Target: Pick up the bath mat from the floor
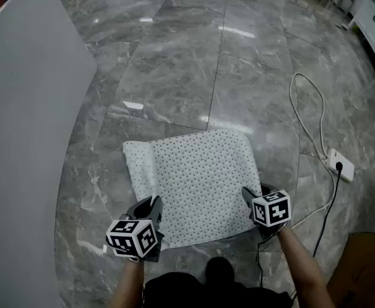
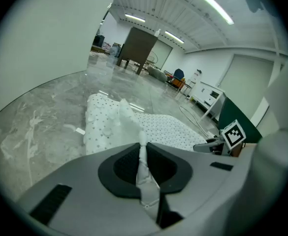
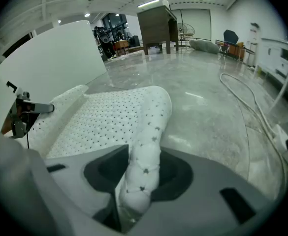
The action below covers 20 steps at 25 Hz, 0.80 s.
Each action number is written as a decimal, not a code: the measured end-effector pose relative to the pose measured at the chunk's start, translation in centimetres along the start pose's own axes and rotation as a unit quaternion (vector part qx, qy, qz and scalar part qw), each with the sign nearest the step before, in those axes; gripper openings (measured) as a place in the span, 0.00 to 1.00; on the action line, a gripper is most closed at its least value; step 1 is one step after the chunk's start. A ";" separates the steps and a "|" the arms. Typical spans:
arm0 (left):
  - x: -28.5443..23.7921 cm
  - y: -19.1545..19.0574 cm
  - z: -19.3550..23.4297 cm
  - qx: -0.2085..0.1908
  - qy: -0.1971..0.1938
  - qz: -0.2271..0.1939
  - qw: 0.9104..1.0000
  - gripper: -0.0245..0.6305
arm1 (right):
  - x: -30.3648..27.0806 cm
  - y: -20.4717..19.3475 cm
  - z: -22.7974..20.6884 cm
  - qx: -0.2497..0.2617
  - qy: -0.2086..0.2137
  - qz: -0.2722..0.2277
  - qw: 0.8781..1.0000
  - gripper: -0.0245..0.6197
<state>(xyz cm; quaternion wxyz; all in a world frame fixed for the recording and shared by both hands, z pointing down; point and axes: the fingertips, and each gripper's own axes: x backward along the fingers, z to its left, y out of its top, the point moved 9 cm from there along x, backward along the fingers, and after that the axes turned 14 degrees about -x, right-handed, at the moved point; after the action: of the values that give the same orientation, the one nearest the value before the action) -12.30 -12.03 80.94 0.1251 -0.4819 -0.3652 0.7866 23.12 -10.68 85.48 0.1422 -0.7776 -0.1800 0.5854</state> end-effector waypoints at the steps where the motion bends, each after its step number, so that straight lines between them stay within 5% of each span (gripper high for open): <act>1: 0.5 -0.3 0.4 0.004 0.006 -0.002 1.000 0.07 | 0.2 0.0 0.3 -0.003 0.003 -0.002 1.000 0.23; 9: 4.6 -2.1 4.0 0.037 0.065 -0.016 0.997 0.07 | 1.6 0.1 2.6 -0.015 0.027 -0.013 0.999 0.09; 14: 6.7 -2.0 5.8 0.051 0.100 -0.011 0.994 0.07 | 3.0 0.7 3.7 -0.069 0.062 -0.019 0.996 0.08; 20: 9.1 -0.4 5.7 0.054 0.103 -0.002 0.993 0.06 | 5.4 1.9 5.2 -0.069 0.066 -0.010 0.995 0.07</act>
<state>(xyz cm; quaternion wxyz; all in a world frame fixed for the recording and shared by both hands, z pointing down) -21.79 -9.36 76.75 0.1891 -0.5522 -0.3083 0.7512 19.71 -9.92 78.62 0.1058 -0.8209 -0.2180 0.5171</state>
